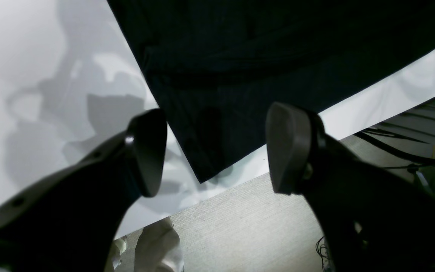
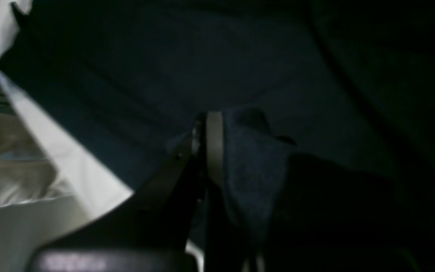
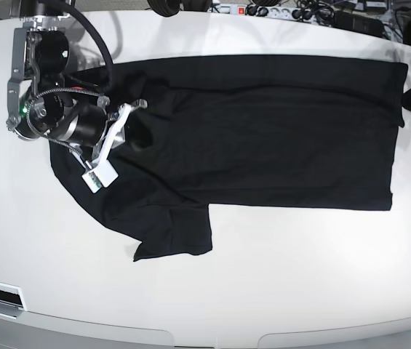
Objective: Layout the t-shirt on the table in an organized manner, then fold the t-shirt properly
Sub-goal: 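Move the right gripper onto the shirt near the sleeve and grasp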
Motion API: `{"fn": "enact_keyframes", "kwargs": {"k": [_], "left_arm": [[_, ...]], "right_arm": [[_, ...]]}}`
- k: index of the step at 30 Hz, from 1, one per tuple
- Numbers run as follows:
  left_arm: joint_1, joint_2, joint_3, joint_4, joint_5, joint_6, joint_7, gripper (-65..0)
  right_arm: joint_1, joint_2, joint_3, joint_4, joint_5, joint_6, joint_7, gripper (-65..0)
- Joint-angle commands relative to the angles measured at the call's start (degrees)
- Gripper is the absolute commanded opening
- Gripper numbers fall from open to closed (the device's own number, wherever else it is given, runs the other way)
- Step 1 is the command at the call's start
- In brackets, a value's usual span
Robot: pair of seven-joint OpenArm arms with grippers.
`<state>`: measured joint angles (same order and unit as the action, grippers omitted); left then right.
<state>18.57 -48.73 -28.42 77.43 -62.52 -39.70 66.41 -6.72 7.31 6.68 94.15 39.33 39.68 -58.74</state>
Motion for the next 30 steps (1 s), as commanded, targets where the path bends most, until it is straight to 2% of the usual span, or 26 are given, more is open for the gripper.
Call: {"fn": "enact_keyframes", "kwargs": {"k": [1,2,4,5,6,8,9,11,14,17,19,21,23,25,26,30], "left_arm": [[-0.3,-1.9,-0.6,0.5,-0.8,-0.3,-0.4,-23.0],[-0.3,-1.9,-0.6,0.5,-0.8,-0.3,-0.4,-23.0],[-0.3,-1.9,-0.6,0.5,-0.8,-0.3,-0.4,-23.0],[-0.3,-1.9,-0.6,0.5,-0.8,-0.3,-0.4,-23.0],[-0.3,-1.9,-0.6,0.5,-0.8,-0.3,-0.4,-23.0],[-0.3,-1.9,-0.6,0.5,-0.8,-0.3,-0.4,-23.0],[-0.3,-1.9,-0.6,0.5,-0.8,-0.3,-0.4,-23.0],[-0.3,-1.9,-0.6,0.5,-0.8,-0.3,-0.4,-23.0],[-0.3,-1.9,-0.6,0.5,-0.7,-0.3,-0.4,-23.0],[-0.3,-1.9,-0.6,0.5,-0.7,-0.3,-0.4,-23.0],[-0.3,-1.9,-0.6,0.5,-0.7,-0.3,-0.4,-23.0],[-0.3,-1.9,-0.6,0.5,-0.7,-0.3,-0.4,-24.0],[-0.3,-1.9,-0.6,0.5,-0.7,-0.3,-0.4,-28.8],[-0.3,-1.9,-0.6,0.5,-0.7,-0.3,-0.4,-34.2],[-0.3,-1.9,-0.6,0.5,-0.7,-0.3,-0.4,-35.9],[-0.3,-1.9,-0.6,0.5,-0.8,-0.3,-0.4,-36.5]], "right_arm": [[1.4,0.3,0.1,-0.3,0.2,0.3,3.1,-60.3],[2.1,0.3,0.1,-1.6,-0.9,-0.7,5.3,-52.0],[4.0,0.3,0.1,-3.7,-3.7,-7.0,8.8,-33.0],[5.0,0.3,0.1,-4.3,-5.2,-10.0,10.0,-26.2],[6.1,0.3,0.1,-4.3,-6.5,-12.9,10.4,-22.6],[8.5,0.0,0.1,-4.3,-8.0,-16.8,10.5,-21.9],[9.6,0.0,0.1,-4.3,-8.2,-17.4,10.5,-21.9],[11.5,-0.1,0.1,-4.3,-8.1,-17.1,9.8,-21.9],[13.9,-0.1,0.1,-4.3,-8.1,-14.7,5.8,-22.0],[15.3,-0.1,0.1,-4.2,-6.0,-11.0,-0.4,-25.6],[15.1,0.1,0.1,-4.2,-0.5,-5.8,-5.8,-32.6],[13.9,0.3,0.1,-4.2,7.6,0.0,-12.6,-47.2],[12.0,0.3,0.1,-4.2,15.9,0.3,-18.9,-65.0],[9.6,0.3,0.1,-4.2,20.7,0.3,-21.3,-65.0],[8.7,0.3,0.1,-4.2,21.0,0.3,-21.3,-65.0],[6.2,0.3,0.1,-4.2,20.7,0.3,-21.0,-65.0]]}}
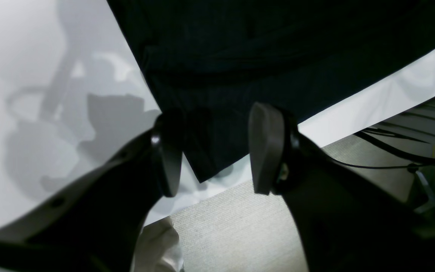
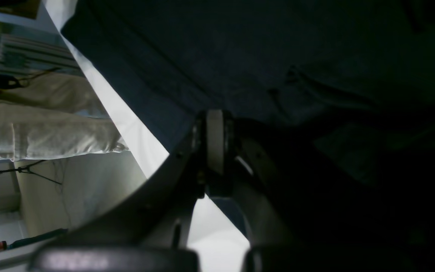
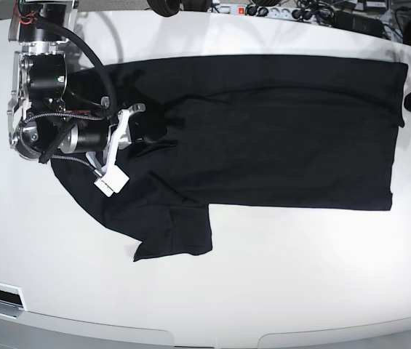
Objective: Layout the t-shirt on the table in an organized manner, then fold the t-shirt properly
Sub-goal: 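Move the right gripper onto the shirt near the sleeve and grasp, then drag the grasped fabric with the right gripper toward the shirt center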
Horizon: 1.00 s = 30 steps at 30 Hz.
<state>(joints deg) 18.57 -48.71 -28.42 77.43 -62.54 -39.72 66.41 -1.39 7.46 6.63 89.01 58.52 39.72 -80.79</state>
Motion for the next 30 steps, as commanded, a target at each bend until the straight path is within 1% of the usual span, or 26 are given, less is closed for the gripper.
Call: {"fn": "enact_keyframes", "kwargs": {"k": [1,4,5,6,10,11,16,20,24,27,28,30], "left_arm": [[-0.3,-1.9,-0.6,0.5,-0.8,-0.3,-0.4,-36.5],[-0.3,-1.9,-0.6,0.5,-0.7,-0.3,-0.4,-36.5],[-0.3,-1.9,-0.6,0.5,-0.7,-0.3,-0.4,-36.5],[-0.3,-1.9,-0.6,0.5,-0.8,-0.3,-0.4,-36.5],[-0.3,-1.9,-0.6,0.5,-0.7,-0.3,-0.4,-36.5],[-0.3,-1.9,-0.6,0.5,-0.7,-0.3,-0.4,-36.5],[-0.3,-1.9,-0.6,0.5,-0.7,-0.3,-0.4,-36.5],[-0.3,-1.9,-0.6,0.5,-0.7,-0.3,-0.4,-36.5],[-0.3,-1.9,-0.6,0.5,-0.7,-0.3,-0.4,-36.5],[-0.3,-1.9,-0.6,0.5,-0.8,-0.3,-0.4,-36.5],[-0.3,-1.9,-0.6,0.5,-0.8,-0.3,-0.4,-36.5],[-0.3,-1.9,-0.6,0.5,-0.8,-0.3,-0.4,-36.5]], "right_arm": [[0.7,0.2,0.2,1.0,1.5,0.3,1.1,-63.9],[0.6,0.2,0.1,1.0,1.5,0.3,1.2,-49.3],[0.6,0.1,0.0,1.0,1.5,0.3,1.2,-45.2],[0.6,0.1,-0.3,1.0,1.5,0.3,1.2,-42.6],[0.6,0.2,-3.8,1.3,1.2,0.3,1.4,-42.3],[0.6,0.2,-5.0,1.8,0.1,0.3,2.1,-42.3],[0.6,0.4,-12.0,8.0,-13.9,0.3,8.4,-42.3],[0.5,2.9,-19.3,14.0,-26.8,0.3,15.1,-42.3],[-0.1,5.0,-26.8,14.3,-38.1,0.3,22.6,-42.3],[-1.4,5.5,-31.1,14.3,-45.0,0.3,26.8,-42.3],[-1.7,5.6,-32.2,14.3,-47.2,-0.8,28.1,-42.3],[-1.6,5.6,-33.7,14.3,-51.5,-5.7,29.7,-42.3]]}}
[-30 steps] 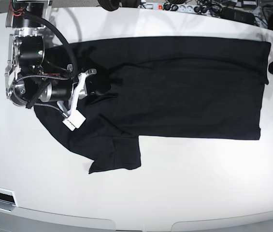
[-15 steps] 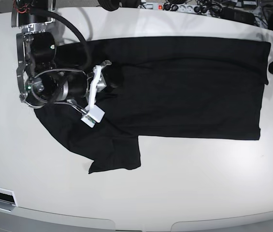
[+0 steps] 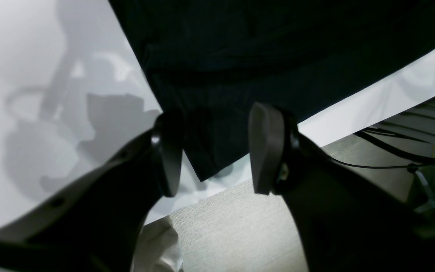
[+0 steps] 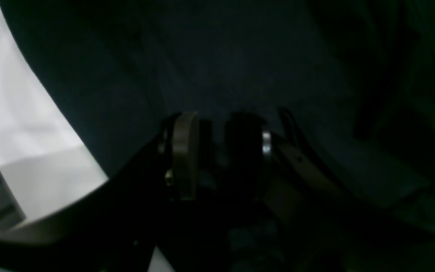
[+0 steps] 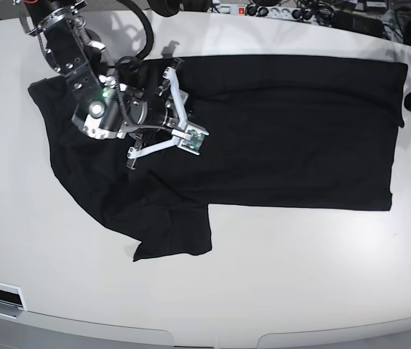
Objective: Layout the t-shirt on the table in an organized manner, then fold the t-shirt properly
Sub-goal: 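Drag the grasped fabric with the right gripper toward the shirt center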
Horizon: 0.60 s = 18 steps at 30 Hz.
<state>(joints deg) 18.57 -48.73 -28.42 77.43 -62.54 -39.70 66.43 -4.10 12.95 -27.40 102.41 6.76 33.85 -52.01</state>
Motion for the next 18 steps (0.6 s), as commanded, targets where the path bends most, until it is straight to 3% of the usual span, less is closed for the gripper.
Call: {"fn": "enact_keyframes", "kwargs": {"k": [1,5,8,13,16,18], "left_arm": [[-0.3,-1.8,-0.6,0.5,-0.8,-0.3,-0.4,-36.5],[-0.3,-1.6,-0.6,0.5,-0.7,-0.3,-0.2,-36.5],[-0.3,-1.6,-0.6,0.5,-0.8,-0.3,0.0,-36.5],[-0.3,-1.6,-0.6,0.5,-1.4,-0.3,0.0,-36.5],[-0.3,-1.6,-0.6,0.5,-1.4,-0.3,0.0,-36.5],[-0.3,-1.6,-0.6,0.5,-1.4,-0.3,0.0,-36.5]], "right_arm": [[1.1,0.1,0.0,0.9,-1.2,-1.9,1.6,-42.3],[1.1,0.1,-0.1,0.9,-2.8,-6.8,3.0,-42.3],[1.0,0.1,-0.1,0.8,-3.8,-6.4,2.9,-42.1],[1.1,0.3,-0.1,-2.6,-5.8,-5.8,4.2,-26.6],[1.1,0.2,-0.1,-4.8,-5.8,-6.6,6.0,-27.0],[1.1,0.2,-0.1,-5.0,-5.8,-9.1,5.9,-32.4]]}}
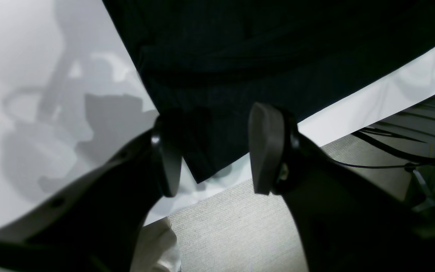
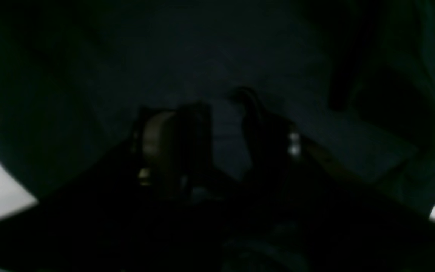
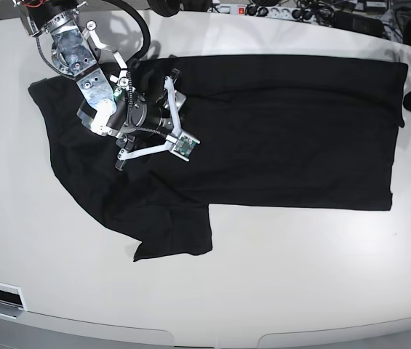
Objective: Layout the t-shirt on the table in an organized manner, then fold the t-shirt properly
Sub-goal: 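Drag the grasped fabric with the right gripper toward the shirt center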
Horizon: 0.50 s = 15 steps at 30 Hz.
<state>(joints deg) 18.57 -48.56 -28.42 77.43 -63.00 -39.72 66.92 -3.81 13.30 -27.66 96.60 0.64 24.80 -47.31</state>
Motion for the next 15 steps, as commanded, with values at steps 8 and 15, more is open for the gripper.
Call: {"fn": "enact_keyframes", "kwargs": {"k": [8,15], "left_arm": [[-0.3,-1.7,-0.6,0.5,-1.1,-0.3,-0.5,-36.5],[-0.3,-1.7,-0.6,0.5,-1.2,-0.3,-0.5,-36.5]], "right_arm": [[3.9,-0.2,0.2,0.9,0.6,-0.8,0.8,-65.0],[6.3,-3.7,0.2,0.9,1.0,-1.2,0.8,-65.0]]}}
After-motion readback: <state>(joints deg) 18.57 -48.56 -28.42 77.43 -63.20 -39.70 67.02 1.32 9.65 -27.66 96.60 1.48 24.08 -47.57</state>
